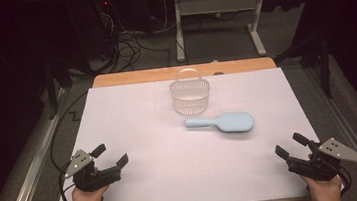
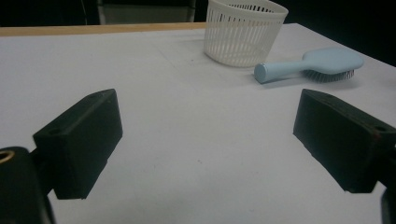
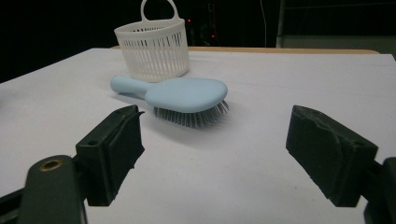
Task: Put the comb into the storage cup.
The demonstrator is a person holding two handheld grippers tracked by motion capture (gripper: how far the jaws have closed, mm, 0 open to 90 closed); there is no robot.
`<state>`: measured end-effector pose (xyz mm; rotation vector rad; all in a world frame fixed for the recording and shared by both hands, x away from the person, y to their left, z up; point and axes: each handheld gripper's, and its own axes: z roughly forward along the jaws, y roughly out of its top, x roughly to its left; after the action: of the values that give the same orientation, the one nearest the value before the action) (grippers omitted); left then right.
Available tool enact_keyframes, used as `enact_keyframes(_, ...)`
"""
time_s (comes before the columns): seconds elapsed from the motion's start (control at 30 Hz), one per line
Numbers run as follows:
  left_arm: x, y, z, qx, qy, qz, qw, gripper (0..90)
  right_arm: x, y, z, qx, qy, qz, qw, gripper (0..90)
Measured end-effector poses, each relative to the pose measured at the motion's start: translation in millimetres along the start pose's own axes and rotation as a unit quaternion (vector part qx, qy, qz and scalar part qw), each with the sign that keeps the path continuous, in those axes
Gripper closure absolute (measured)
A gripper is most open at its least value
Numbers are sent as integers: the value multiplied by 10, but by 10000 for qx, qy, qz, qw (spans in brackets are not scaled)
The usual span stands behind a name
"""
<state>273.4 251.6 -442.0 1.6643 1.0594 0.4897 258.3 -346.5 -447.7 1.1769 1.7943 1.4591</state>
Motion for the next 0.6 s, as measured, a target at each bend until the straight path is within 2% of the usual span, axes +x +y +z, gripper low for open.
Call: enact_keyframes(0.6,-6,-13,17,55,-35,-21,10000,71,16,-1,-3,-14,17,7,10000,193)
